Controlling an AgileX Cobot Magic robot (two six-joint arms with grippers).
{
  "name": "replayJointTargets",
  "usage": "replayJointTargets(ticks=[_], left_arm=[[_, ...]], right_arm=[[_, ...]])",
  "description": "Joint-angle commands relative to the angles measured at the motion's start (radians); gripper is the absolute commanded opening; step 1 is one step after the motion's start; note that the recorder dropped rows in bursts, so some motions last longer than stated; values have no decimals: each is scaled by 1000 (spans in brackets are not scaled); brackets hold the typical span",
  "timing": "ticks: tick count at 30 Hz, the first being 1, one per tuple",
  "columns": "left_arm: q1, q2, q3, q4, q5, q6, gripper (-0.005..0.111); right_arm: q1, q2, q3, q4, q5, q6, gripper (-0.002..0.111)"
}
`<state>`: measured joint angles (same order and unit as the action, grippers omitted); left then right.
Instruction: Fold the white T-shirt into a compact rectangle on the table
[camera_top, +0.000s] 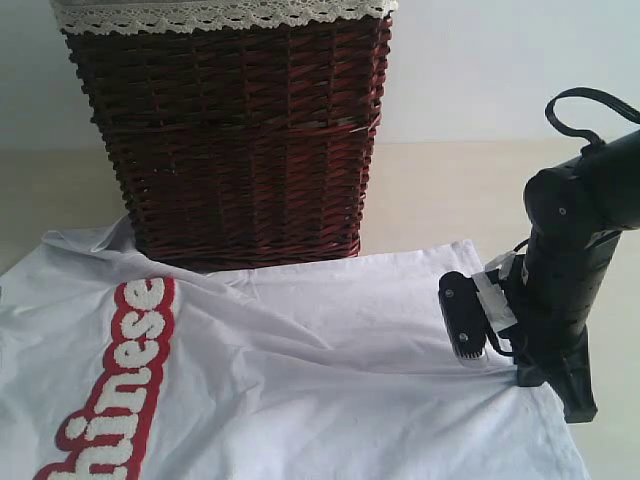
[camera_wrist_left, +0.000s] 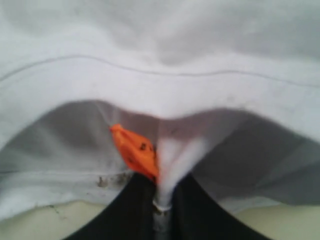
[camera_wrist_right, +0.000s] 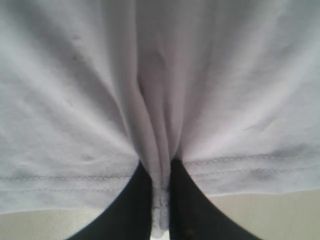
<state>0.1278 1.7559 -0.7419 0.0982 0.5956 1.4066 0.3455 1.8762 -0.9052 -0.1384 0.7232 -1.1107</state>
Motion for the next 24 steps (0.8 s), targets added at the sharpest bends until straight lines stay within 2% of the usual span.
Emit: replayJointTargets(ticks=[1,4,9,12,20,24], left_arm=[[-2,-49,-48,-7,11,-76,0],[-2,-101,-76,-7,28,-148,0],[-2,-182,-101,-4,62,-262,0],[0,-284,-101,2,82,-341,0],[2,-501,-130,46,87,-529,0],[2,-690,-158,77,78,-658,0]], right_arm=[[-5,6,10,-28,14,-2,0],[-5,-31,10,-28,34,11,0],[-5,-123,10,-72,58,144,0],[-5,-259,10,-132,118,275,0],[-5,-574,10,-133,140,323,0],[-5,-780,10,-148,124,371,0]])
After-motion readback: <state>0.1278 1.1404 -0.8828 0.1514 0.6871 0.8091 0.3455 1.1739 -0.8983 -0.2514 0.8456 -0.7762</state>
